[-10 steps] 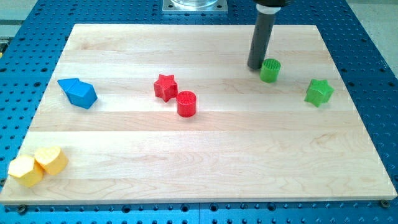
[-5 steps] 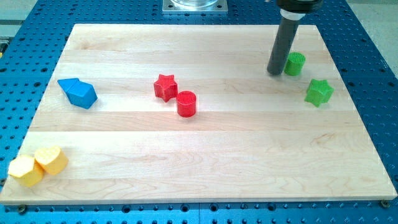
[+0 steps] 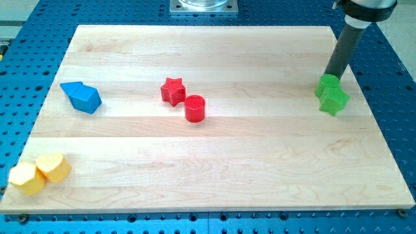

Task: Push the green circle into the green star

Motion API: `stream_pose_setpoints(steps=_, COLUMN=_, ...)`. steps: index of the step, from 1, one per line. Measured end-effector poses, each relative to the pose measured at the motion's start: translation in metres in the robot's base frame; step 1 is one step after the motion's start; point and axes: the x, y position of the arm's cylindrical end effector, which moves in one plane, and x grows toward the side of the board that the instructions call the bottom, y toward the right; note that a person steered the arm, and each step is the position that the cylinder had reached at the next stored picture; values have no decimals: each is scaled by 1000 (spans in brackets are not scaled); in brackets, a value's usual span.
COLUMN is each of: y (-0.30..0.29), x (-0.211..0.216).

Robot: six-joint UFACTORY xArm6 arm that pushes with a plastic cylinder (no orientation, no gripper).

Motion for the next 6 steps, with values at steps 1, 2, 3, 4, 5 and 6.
stream_pose_setpoints(steps=1, y=0, x=-1)
stream_pose_setpoints(steps=2, y=0, x=-8)
stream_pose_setpoints(steps=3, y=-26, x=-22)
stream_pose_setpoints(steps=4, y=-86, x=-18)
stream_pose_setpoints(steps=5, y=-97, x=49)
stream_pose_setpoints(steps=6, y=-110, x=86)
